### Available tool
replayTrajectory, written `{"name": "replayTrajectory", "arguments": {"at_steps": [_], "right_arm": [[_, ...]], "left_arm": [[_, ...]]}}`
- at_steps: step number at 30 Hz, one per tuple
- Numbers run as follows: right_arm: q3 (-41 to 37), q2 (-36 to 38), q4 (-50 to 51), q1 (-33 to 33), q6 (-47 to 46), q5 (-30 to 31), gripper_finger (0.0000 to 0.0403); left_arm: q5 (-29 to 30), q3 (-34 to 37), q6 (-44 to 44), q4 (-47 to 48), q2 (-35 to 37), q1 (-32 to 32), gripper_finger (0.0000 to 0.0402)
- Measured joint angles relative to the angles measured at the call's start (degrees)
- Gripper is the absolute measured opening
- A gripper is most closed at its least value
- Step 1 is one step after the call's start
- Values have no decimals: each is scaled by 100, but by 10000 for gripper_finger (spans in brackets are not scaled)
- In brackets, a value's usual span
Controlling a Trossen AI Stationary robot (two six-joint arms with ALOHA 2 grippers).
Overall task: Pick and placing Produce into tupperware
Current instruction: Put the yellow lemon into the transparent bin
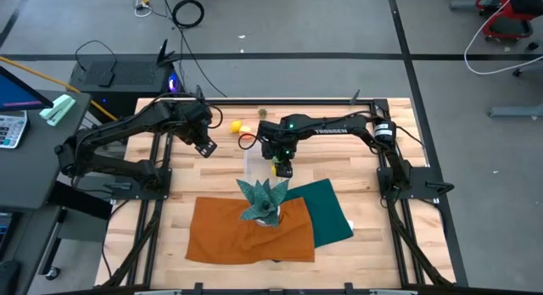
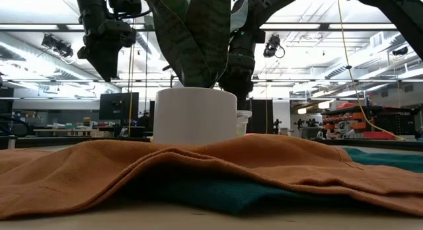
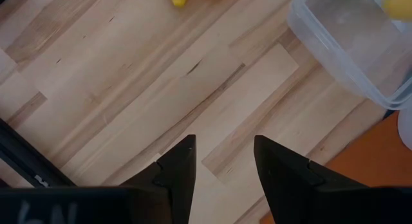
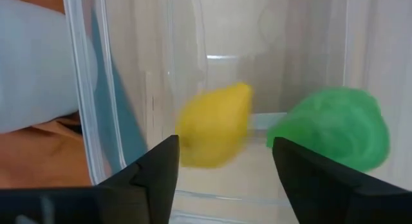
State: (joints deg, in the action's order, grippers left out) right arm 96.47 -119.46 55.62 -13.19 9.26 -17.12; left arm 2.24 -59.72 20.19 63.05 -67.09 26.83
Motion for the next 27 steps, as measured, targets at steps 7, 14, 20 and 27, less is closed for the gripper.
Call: {"name": "replayTrajectory", "arguments": {"at_steps": [7,14,20,27], "right_arm": [[0,0,6,-2,0,42,222],[5,50,7,-18,-24,113,219],[200,175,271,-191,-35,267,219],[660,460,369,-531,-137,287,218]], "left_arm": [[2,0,2,0,0,-2,165],[2,0,-1,-7,0,-2,165],[2,0,-1,-51,-2,-2,165],[4,0,0,-166,-4,-2,165]]}}
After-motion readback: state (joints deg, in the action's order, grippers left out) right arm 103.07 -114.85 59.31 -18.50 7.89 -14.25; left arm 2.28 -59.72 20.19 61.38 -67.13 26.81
